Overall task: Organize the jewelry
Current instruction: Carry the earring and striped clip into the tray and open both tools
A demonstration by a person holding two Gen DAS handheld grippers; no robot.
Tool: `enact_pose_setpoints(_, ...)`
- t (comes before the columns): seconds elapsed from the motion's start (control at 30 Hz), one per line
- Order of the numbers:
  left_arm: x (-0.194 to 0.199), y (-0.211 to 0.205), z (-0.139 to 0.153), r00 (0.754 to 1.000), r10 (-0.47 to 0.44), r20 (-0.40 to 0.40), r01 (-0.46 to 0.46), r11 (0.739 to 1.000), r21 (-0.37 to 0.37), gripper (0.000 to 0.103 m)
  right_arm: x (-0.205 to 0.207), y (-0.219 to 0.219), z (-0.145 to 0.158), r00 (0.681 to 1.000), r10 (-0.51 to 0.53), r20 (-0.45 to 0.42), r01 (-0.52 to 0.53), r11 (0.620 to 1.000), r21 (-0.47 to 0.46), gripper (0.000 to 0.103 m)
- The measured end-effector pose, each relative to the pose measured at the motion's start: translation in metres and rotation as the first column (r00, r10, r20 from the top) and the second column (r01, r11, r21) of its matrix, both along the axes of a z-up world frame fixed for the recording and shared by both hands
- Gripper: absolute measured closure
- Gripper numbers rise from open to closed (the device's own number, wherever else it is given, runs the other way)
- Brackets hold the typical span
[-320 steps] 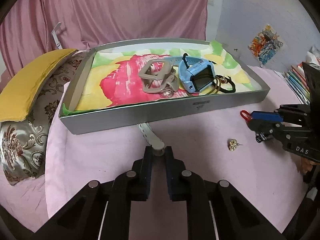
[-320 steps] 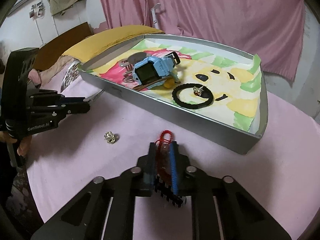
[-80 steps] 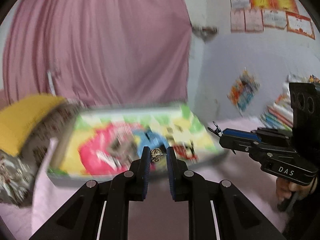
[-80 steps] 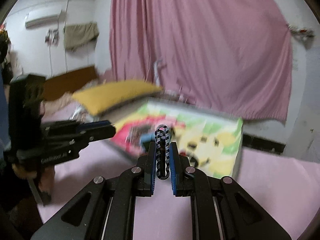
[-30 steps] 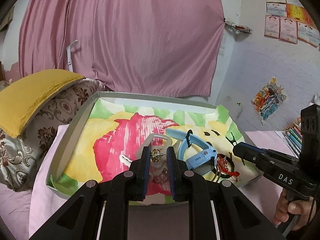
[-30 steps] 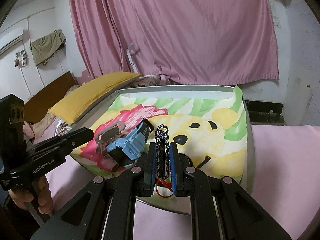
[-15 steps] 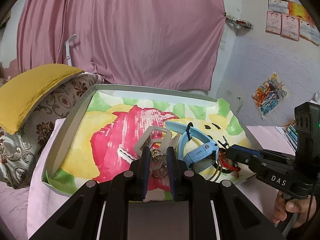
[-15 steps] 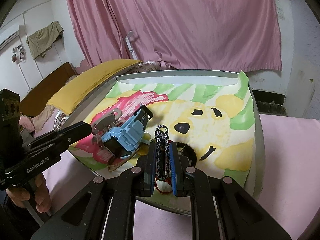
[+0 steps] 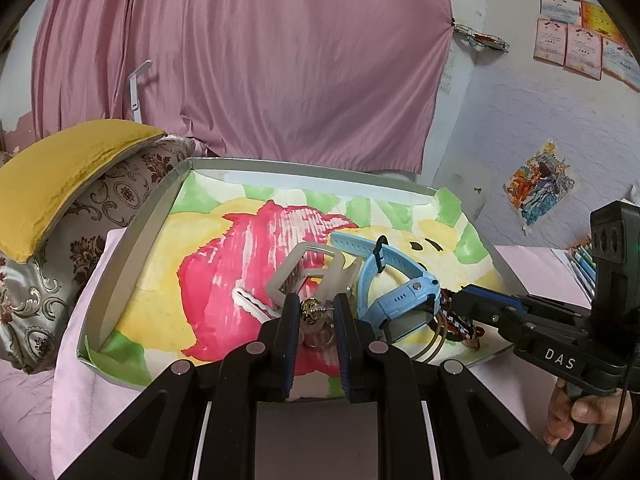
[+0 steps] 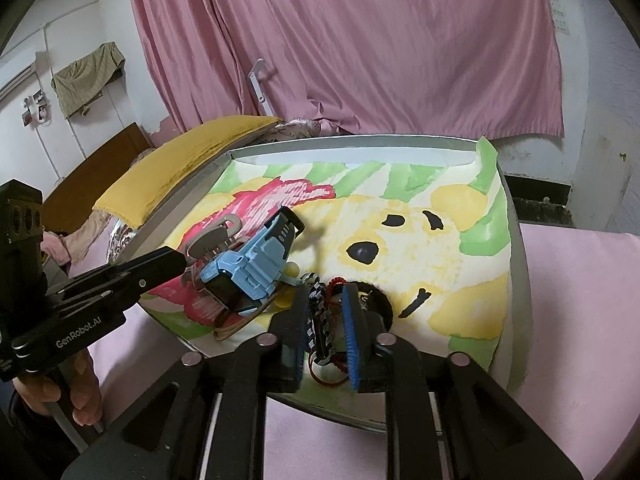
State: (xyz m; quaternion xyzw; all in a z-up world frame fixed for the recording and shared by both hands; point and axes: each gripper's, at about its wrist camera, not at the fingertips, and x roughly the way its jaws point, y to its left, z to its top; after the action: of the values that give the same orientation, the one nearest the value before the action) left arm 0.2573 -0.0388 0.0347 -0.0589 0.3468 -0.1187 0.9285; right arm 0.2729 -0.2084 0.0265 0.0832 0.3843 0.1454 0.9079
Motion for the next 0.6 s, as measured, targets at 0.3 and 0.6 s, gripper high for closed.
enact_pose_setpoints(0.3, -0.009, 0.004, 0.005, 0.998, 0.010, 0.059, -0.008, 1.000, -0.027, 0.056, -0.009, -0.001, 0.008, 0.998, -0.023, 0.059, 0.025, 0.999, -0.029, 0.069)
enact_pose_setpoints(0.6, -0.026, 0.009, 0.014, 0.989, 0.043, 0.139, -0.038, 0.998, -0.040, 0.018, -0.030, -0.008, 0.026, 0.982, -0.058, 0.179, 0.072, 0.995, -0.071, 0.043)
